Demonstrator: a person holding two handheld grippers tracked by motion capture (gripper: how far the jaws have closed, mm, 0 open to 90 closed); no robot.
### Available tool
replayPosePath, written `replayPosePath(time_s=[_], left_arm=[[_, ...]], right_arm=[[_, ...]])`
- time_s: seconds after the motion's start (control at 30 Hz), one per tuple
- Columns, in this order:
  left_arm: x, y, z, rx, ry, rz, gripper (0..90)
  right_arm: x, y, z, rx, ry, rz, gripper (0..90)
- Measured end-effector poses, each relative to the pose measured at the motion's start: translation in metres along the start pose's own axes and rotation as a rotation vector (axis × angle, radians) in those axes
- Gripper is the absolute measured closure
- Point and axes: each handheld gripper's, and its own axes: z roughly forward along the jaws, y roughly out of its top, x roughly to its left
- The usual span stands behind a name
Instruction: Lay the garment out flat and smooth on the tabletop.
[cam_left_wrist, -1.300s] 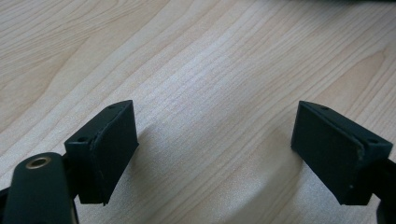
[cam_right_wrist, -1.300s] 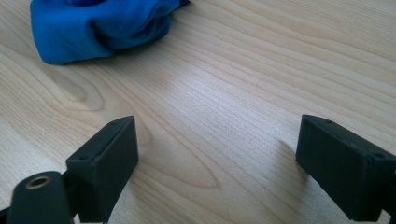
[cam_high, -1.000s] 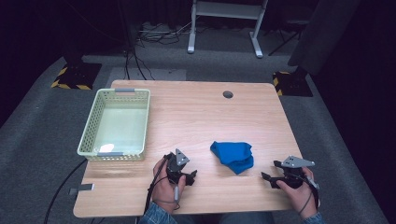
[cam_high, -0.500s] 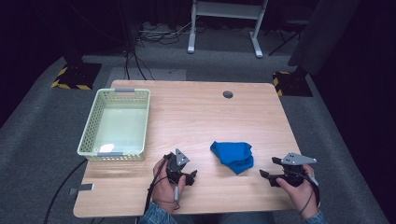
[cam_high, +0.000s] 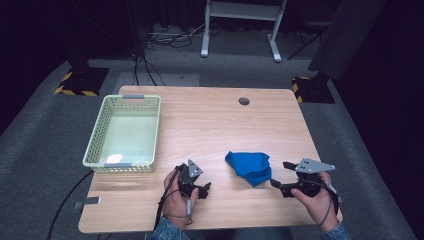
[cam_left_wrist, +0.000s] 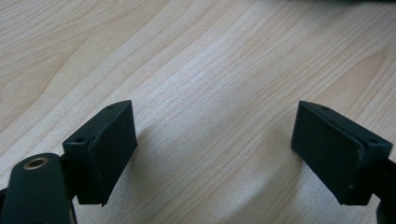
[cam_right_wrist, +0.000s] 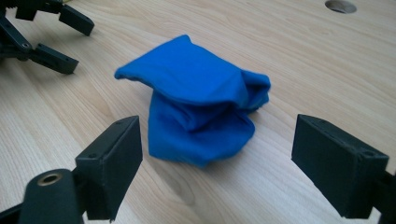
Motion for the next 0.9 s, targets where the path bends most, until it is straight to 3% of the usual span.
replayPosePath(time_s=[0.37, 0.57, 0.6, 0.9], left_arm=[[0.0, 0.0, 0.0, 0.0, 0.0, 0.0, 13.6], [0.0, 0.0, 0.0, 0.0, -0.002, 0.001, 13.6], [0.0, 0.0, 0.0, 0.0, -0.002, 0.001, 13.6], [0.0, 0.0, 0.0, 0.001, -0.003, 0.009, 13.5]], right_arm=[[0.008, 0.019, 0.009, -0.003, 0.027, -0.069, 15.6], [0.008, 0.019, 0.009, -0.003, 0.027, -0.069, 15.6], [0.011, 0.026, 0.015, 0.011, 0.031, -0.104, 15.7], [0.02, 0.032, 0.029, 0.057, 0.067, -0.185, 17.2]])
